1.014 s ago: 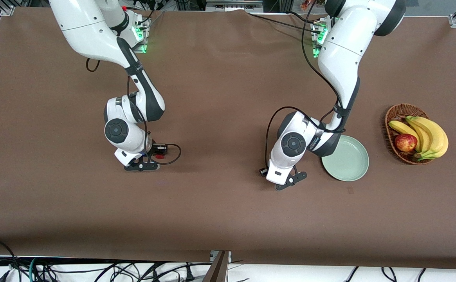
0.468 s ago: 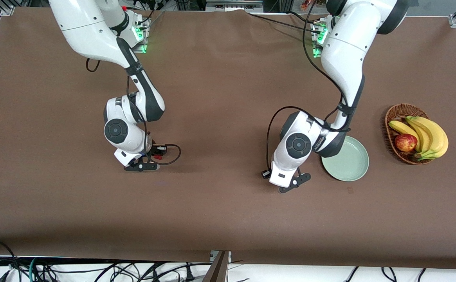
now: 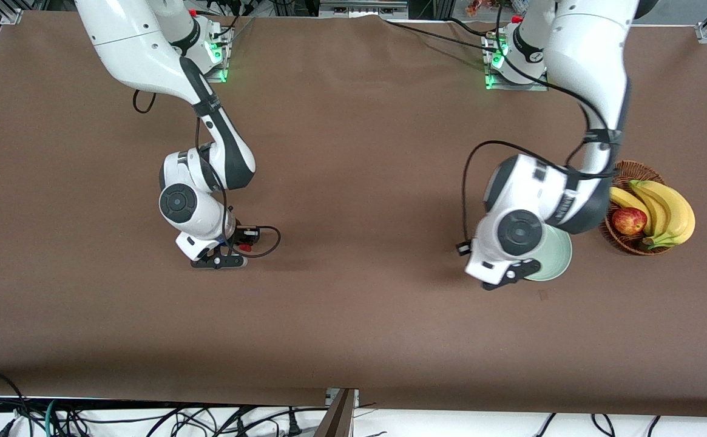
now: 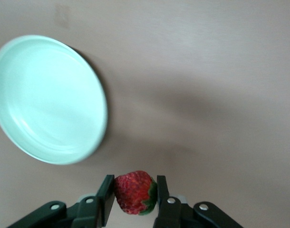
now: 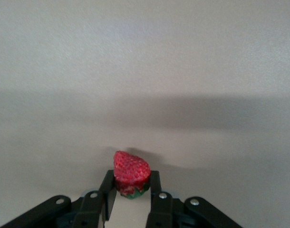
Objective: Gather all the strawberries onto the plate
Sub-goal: 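Lower the strawberry onto the green plate with the left gripper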
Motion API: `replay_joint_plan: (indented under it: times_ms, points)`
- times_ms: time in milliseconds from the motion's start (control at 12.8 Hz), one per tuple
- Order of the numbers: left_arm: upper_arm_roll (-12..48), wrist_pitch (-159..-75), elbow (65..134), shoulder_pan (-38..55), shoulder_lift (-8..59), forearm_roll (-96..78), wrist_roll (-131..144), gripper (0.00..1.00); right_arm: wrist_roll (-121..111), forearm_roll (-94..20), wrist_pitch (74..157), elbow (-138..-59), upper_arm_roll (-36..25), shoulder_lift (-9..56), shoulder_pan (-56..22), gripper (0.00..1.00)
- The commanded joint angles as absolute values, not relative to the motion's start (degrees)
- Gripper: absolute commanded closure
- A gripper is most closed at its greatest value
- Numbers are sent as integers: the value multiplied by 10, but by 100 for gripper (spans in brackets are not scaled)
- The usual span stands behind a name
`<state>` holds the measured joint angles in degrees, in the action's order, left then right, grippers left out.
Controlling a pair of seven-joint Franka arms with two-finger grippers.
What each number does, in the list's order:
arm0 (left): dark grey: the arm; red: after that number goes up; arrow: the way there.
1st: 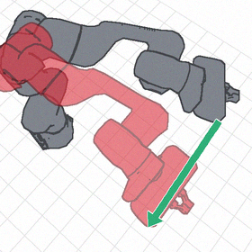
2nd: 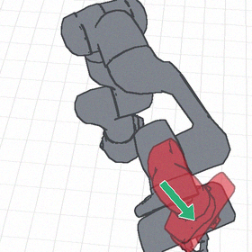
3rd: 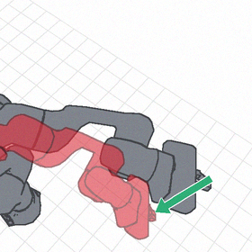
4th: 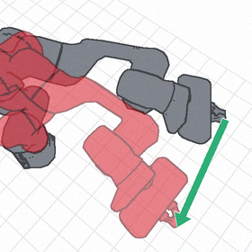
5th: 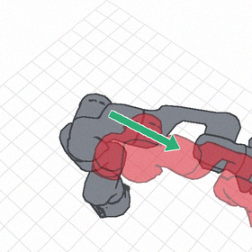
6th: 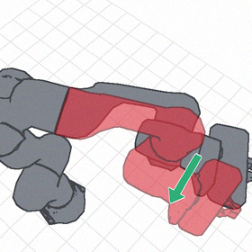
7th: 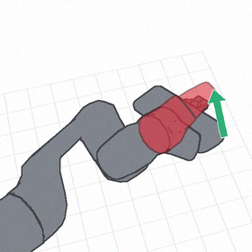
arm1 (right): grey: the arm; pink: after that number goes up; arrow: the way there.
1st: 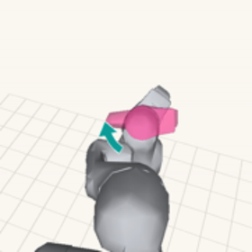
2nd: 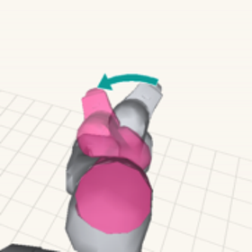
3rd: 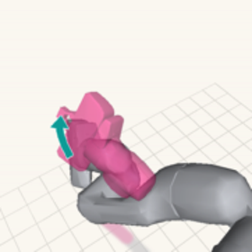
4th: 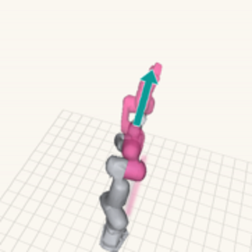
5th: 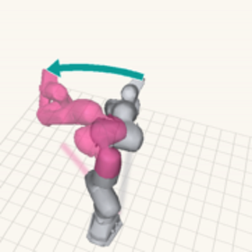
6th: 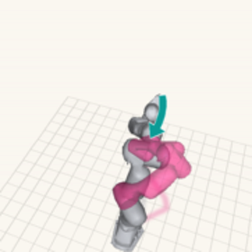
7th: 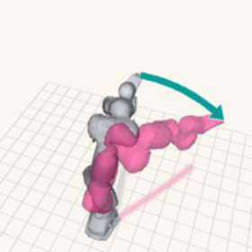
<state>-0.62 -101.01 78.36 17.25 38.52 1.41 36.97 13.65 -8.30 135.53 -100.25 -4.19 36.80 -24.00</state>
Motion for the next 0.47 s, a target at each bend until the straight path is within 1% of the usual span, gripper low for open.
replay_joint_plan:
  times_ms: [0,156,312,390]
  points:
    - [4,-1037,889,107,310,13,247,94,187,-90,1294,-939,-35,379,-257,69]
    - [3,-1113,947,82,301,19,200,94,225,-91,1271,-905,-26,385,-268,69]
    - [0,-1249,1031,70,304,26,186,94,265,-92,1271,-883,-2,389,-277,69]
    - [1,-1305,1059,66,310,34,178,93,290,-96,1271,-864,8,399,-277,69]
